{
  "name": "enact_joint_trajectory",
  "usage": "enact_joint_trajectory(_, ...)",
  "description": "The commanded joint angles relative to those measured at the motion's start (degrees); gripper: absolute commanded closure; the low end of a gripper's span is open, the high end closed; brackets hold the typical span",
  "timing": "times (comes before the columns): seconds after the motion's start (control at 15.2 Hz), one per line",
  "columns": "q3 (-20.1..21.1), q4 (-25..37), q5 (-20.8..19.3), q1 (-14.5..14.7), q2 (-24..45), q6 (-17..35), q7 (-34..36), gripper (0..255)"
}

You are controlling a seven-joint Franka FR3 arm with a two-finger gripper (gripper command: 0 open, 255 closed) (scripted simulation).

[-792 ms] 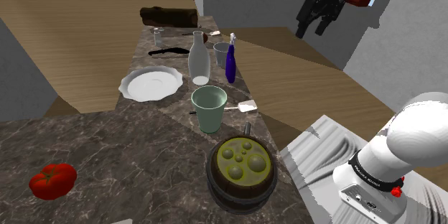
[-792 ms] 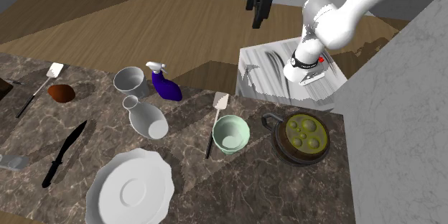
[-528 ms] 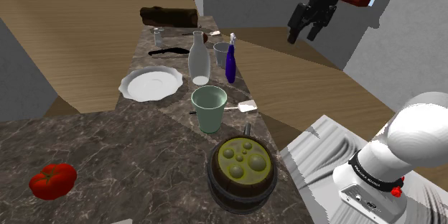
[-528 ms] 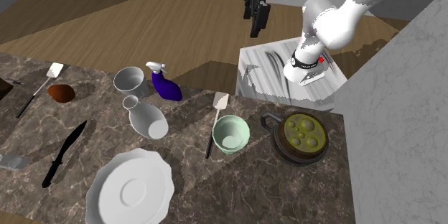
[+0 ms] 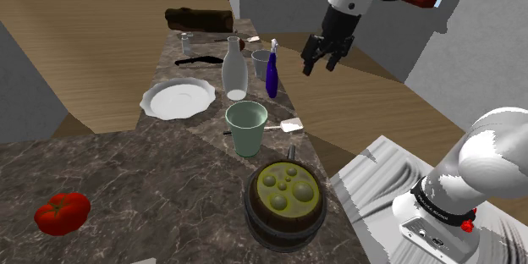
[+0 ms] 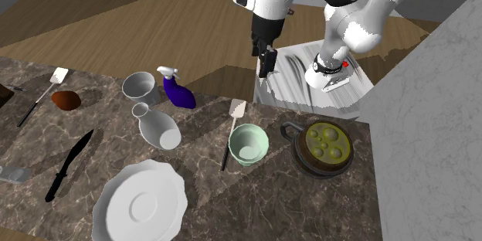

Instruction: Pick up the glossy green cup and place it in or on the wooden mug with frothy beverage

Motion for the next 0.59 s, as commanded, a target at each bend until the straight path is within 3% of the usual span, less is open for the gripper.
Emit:
enact_joint_trajectory(0.0,1.56,-0.19,0.97,0.72,2.85,3.50,0.96,0)
enact_joint_trajectory(0.53,7.26,2.20,2.51,2.68,16.99,16.73,4.37,0)
